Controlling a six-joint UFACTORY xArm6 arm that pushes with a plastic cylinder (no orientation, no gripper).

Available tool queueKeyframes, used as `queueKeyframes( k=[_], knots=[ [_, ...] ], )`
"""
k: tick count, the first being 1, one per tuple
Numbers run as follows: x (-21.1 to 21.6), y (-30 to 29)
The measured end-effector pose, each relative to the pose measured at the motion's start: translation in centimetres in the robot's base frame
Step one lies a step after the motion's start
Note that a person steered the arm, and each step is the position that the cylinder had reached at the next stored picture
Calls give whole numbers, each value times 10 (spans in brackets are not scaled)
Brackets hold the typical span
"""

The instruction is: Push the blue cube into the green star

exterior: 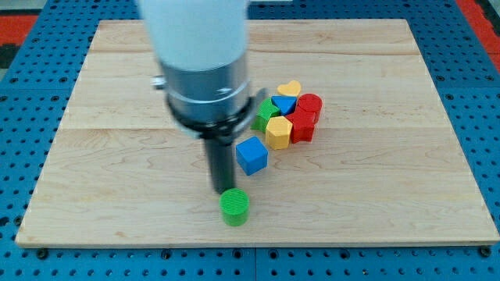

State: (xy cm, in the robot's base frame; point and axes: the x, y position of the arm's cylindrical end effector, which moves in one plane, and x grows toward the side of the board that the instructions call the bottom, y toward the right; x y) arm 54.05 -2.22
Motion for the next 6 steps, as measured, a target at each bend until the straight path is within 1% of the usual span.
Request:
queueKeyframes(
  k=[1, 2, 3, 5, 6],
  knots=[
    [-23, 18],
    [-55, 18],
    [-67, 18],
    [-72, 23],
    [-68, -7]
  ],
)
